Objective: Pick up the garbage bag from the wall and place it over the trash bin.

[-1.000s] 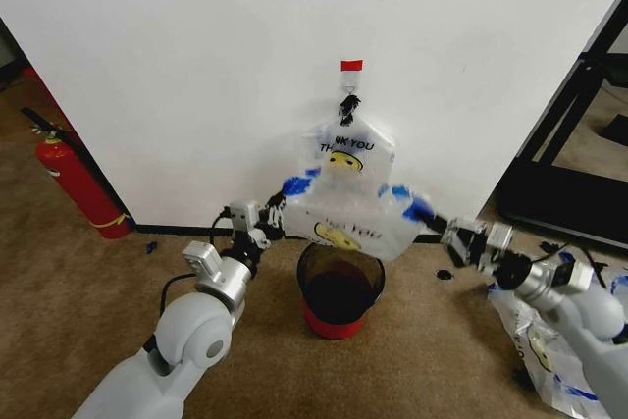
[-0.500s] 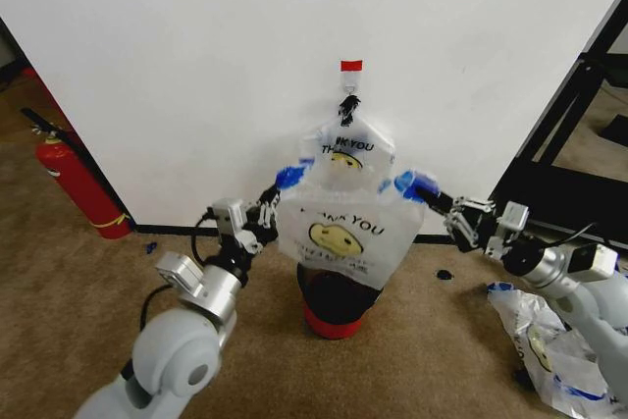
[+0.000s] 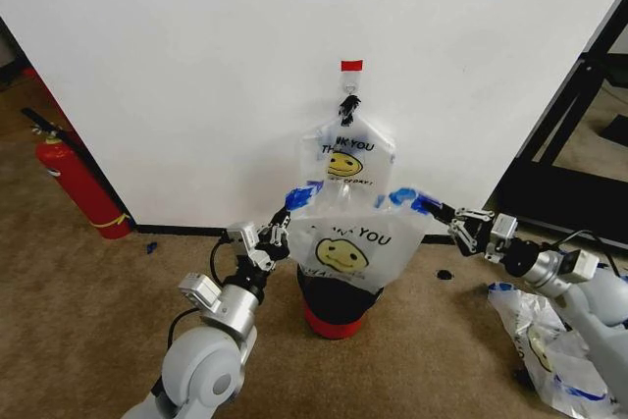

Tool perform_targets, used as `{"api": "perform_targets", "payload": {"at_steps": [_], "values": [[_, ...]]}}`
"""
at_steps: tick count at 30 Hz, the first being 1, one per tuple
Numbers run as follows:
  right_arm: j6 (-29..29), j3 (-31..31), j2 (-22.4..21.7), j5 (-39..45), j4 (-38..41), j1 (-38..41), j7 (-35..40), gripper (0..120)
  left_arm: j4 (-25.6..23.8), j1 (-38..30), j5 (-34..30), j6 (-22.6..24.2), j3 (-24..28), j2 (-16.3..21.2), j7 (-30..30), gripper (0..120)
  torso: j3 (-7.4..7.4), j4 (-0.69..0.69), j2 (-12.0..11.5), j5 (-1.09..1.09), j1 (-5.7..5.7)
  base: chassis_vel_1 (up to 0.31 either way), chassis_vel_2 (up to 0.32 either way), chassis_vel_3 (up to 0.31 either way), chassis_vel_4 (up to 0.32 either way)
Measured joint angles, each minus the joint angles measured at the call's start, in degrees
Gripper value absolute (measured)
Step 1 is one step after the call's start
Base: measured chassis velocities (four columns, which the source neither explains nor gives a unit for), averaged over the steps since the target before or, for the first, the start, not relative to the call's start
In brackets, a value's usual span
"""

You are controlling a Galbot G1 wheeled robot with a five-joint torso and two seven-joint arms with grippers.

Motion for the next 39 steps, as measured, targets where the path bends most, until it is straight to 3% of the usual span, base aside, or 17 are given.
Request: {"api": "perform_targets", "payload": {"at_steps": [9, 16, 29, 39], "values": [[0.4, 0.3, 0.4, -0.3, -0.2, -0.9, -2.3, 0, 3.3, 1.6, -0.5, -1.6, 1.3, -1.5, 0.3, 0, 0.00, 0.00, 0.0, 0.00, 0.00, 0.000, 0.000, 0.000, 0.000], [1.8, -1.7, 1.6, -4.7, -4.7, -1.9, -6.8, 0, 11.4, 3.2, 2.6, -5.1, 2.2, -2.9, -0.4, 0, 0.00, 0.00, 0.0, 0.00, 0.00, 0.000, 0.000, 0.000, 0.000], [7.0, -6.8, 6.5, -13.1, -14.7, 1.2, -9.4, 0, 17.0, 3.4, 6.7, -8.5, 2.6, -0.4, 0.2, 0, 0.00, 0.01, 0.0, 0.00, 0.00, 0.000, 0.000, 0.000, 0.000], [7.8, -6.4, 5.4, -14.5, -14.6, 2.3, -15.0, 0, 21.0, 4.9, 6.7, -13.1, 6.4, -1.3, 5.2, 0, 0.00, 0.01, 0.0, -0.02, 0.00, 0.000, 0.000, 0.000, 0.000]]}}
